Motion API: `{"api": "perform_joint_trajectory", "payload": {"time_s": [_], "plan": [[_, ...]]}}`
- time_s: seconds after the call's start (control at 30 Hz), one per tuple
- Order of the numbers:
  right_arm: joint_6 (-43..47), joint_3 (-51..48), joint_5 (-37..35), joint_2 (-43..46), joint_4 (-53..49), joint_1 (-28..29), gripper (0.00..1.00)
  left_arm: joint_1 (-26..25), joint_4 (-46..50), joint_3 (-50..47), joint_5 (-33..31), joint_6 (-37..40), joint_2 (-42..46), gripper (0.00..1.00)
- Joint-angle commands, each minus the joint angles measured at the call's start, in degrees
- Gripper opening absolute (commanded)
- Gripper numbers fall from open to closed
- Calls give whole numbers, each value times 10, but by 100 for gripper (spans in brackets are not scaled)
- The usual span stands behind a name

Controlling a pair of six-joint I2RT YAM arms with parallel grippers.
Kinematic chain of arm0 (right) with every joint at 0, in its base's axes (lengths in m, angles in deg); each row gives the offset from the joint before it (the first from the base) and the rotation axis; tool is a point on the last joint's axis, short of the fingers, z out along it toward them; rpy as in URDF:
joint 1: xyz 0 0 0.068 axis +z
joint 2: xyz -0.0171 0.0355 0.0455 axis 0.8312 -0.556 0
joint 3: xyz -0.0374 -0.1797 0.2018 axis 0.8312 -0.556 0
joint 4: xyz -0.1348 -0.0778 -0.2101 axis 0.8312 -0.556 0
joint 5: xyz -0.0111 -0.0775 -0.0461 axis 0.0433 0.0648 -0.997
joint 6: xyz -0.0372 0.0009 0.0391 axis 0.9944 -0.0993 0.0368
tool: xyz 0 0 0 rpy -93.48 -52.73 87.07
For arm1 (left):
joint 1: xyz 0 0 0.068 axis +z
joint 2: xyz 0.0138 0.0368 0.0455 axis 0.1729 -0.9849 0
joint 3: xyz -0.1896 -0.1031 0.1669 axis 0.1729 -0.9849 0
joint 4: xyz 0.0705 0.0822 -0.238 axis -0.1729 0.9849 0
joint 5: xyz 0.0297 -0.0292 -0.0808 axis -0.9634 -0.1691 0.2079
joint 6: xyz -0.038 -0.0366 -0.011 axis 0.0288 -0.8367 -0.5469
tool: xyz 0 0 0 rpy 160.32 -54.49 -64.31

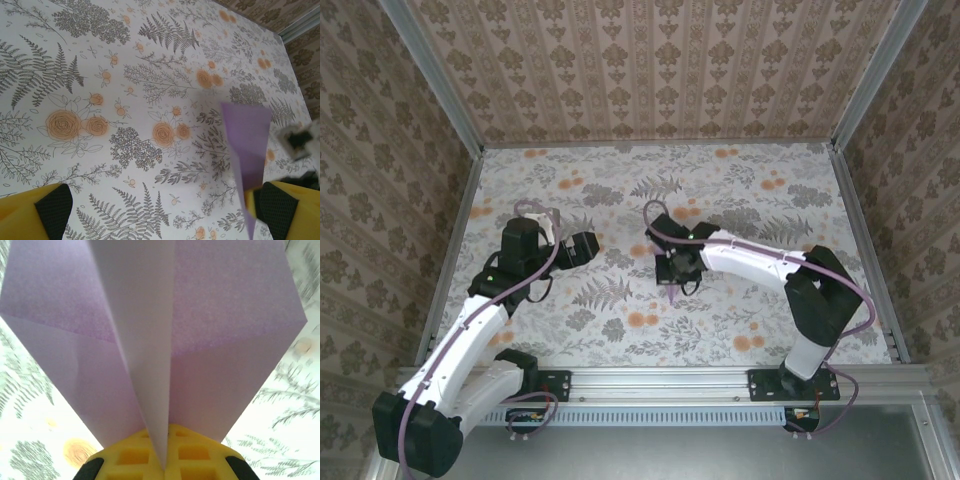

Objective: Fold a paper plane with a square sheet of paper (fold left side to right side)
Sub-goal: Pick up the paper plane at the center of the table, then place the paper plane at the top-center of the table.

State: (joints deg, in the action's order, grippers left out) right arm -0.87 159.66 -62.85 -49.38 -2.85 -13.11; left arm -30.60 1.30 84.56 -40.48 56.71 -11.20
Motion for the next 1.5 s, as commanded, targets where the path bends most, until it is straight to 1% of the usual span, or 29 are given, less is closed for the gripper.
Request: {"api": "perform_joint_trajectory", "payload": {"time_s": [0.0, 0.23, 0.43, 0.63, 0.8, 1.13, 1.47], "plan": [[46, 67, -10, -49, -69, -32, 0, 5, 20, 0, 17, 21, 4, 100], [84, 218, -2, -163, -122, -90, 0, 10, 46, -2, 16, 31, 12, 100], [107, 332, 6, -259, -160, -115, 0, 16, 56, 2, 15, 41, 12, 100], [122, 403, -3, -318, -184, -129, 0, 21, 54, 1, 18, 43, 11, 100], [133, 437, -21, -349, -201, -133, 0, 23, 52, -3, 21, 42, 11, 100], [134, 462, -19, -386, -204, -137, 0, 24, 48, -6, 27, 41, 12, 100], [137, 464, -14, -391, -205, -136, 7, 24, 47, -5, 31, 41, 12, 100]]}}
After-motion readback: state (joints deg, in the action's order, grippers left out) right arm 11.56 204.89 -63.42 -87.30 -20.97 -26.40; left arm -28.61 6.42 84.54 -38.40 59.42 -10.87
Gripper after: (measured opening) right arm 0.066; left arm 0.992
